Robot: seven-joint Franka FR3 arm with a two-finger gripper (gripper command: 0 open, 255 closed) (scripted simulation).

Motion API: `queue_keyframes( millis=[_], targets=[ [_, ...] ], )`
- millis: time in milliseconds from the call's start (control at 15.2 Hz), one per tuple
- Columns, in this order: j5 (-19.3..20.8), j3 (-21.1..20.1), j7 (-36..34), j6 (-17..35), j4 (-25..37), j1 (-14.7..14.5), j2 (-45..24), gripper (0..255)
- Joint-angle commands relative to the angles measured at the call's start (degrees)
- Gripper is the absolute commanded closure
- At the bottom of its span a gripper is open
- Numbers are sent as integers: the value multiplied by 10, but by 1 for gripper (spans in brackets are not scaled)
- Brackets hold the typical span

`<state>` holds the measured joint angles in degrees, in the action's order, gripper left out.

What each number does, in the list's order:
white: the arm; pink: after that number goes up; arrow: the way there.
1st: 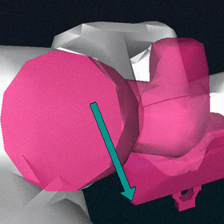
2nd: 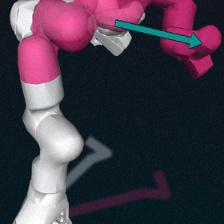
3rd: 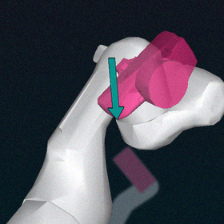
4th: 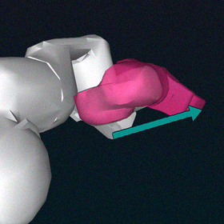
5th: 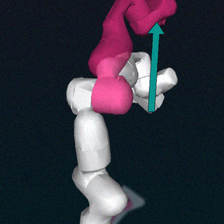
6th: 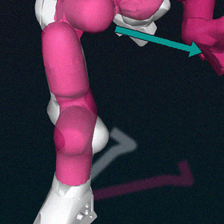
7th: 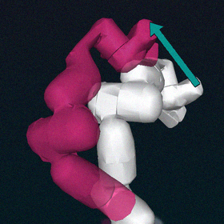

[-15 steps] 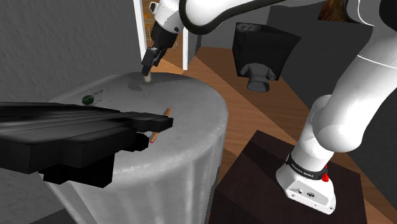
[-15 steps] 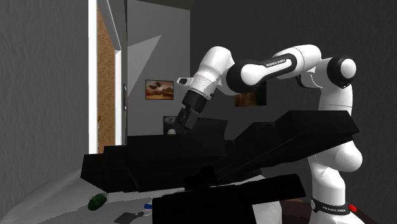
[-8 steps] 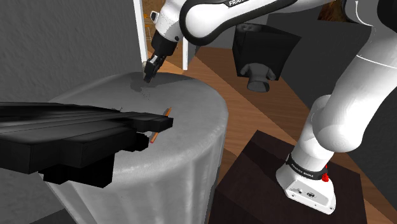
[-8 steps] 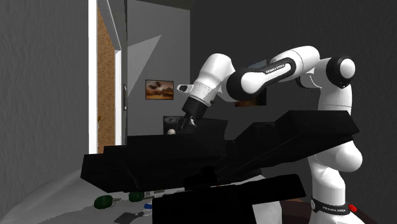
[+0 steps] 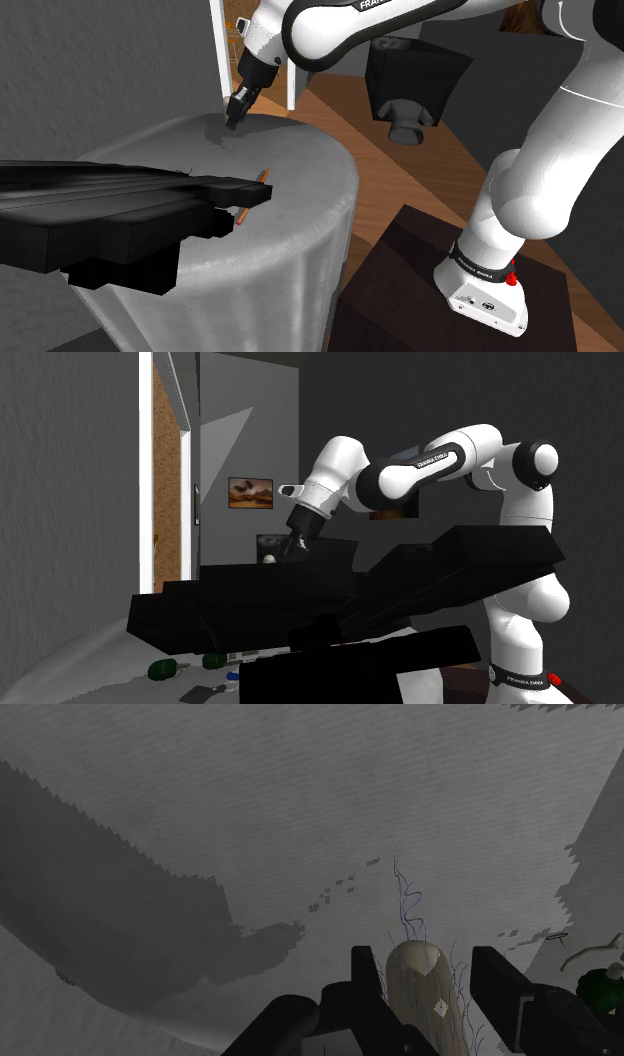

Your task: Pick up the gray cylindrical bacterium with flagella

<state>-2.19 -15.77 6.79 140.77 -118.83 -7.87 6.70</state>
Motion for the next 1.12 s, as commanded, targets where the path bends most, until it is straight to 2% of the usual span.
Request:
queue_keyframes(
  millis=[0, 924, 1056],
  targets=[
    [-1, 1, 1, -7, 5, 1, 1, 255],
    [-2, 4, 2, -115, 103, 2, 11, 255],
    [-2, 4, 2, -116, 104, 2, 11, 255]
  ],
)
